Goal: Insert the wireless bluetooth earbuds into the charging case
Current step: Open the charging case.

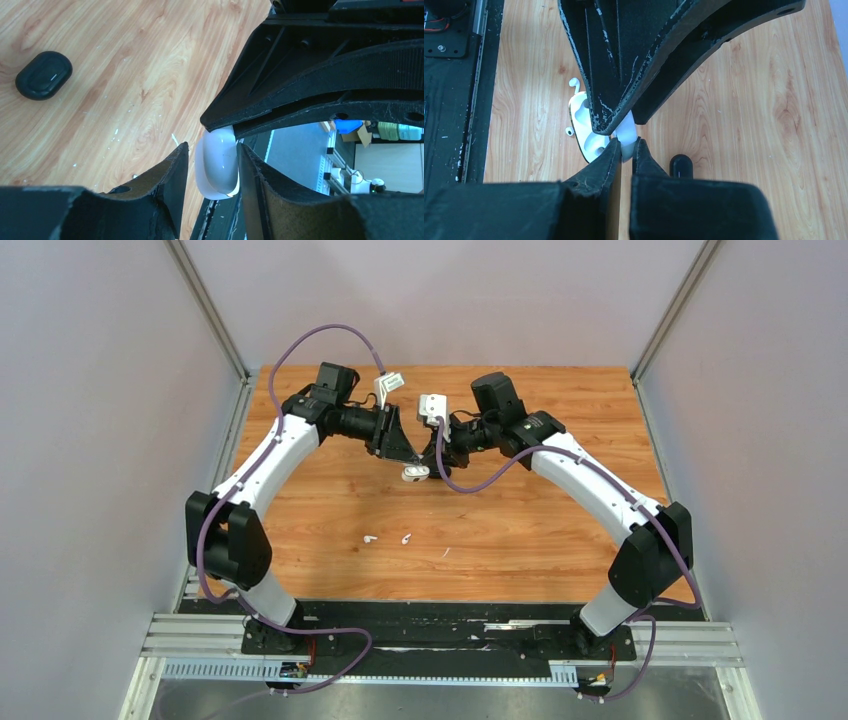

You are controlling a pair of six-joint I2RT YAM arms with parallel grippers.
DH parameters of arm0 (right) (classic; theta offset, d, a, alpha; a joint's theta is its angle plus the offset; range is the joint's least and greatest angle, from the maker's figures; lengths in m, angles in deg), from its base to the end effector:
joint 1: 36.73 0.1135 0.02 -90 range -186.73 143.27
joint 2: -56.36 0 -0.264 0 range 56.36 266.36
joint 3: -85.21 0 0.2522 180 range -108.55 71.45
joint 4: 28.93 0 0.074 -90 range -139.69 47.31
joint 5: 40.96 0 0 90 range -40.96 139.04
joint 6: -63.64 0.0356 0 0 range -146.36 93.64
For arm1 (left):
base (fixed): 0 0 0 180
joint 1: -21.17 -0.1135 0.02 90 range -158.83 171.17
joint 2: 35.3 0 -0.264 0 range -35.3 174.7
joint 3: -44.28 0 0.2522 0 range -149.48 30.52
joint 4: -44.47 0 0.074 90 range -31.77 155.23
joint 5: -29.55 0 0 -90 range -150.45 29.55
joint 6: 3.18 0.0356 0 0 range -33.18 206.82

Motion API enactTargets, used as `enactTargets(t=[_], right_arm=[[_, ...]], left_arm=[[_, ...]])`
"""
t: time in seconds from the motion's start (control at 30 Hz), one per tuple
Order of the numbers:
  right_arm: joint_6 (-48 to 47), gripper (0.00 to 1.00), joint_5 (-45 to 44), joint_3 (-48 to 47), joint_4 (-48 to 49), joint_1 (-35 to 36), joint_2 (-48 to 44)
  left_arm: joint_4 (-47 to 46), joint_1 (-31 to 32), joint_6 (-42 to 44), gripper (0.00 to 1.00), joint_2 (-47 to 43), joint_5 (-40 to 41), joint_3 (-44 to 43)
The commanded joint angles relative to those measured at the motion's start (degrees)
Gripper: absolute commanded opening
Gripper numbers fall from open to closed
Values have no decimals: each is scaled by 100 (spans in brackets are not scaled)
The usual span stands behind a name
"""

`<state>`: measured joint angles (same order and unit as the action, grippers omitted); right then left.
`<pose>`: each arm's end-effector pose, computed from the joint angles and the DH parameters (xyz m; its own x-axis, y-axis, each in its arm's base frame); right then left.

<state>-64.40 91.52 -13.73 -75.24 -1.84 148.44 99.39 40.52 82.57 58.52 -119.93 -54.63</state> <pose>0.2794 0.2241 0.3437 0.1131 -0.4752 -0.8726 -0.9903 0.0176 -0.1379 0.3184 -0.1443 0.3289 -0.7703 0.2306 -0.5945 0.6372 0.3130 -0.7043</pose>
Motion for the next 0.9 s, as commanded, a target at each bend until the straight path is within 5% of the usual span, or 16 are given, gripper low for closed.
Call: enactTargets(t=[0.0, 0.37, 0.57, 0.73, 0.87], right_arm=[[7, 0, 85, -194, 146, 52, 17], [-4, 0, 79, -180, 178, 70, 15], [-1, 1, 19, -155, 228, 66, 4], [25, 16, -99, -149, 249, 66, -86], [185, 40, -62, -255, 174, -69, -483]], left_arm=[[-174, 16, -197, 49, 25, -240, -221], [-300, -47, -261, 30, 104, -610, -198], [-362, -65, -275, 8, 127, -726, -179], [-384, -68, -247, 0, 92, -720, -157], [-275, -120, -148, 0, 37, -656, -158]])
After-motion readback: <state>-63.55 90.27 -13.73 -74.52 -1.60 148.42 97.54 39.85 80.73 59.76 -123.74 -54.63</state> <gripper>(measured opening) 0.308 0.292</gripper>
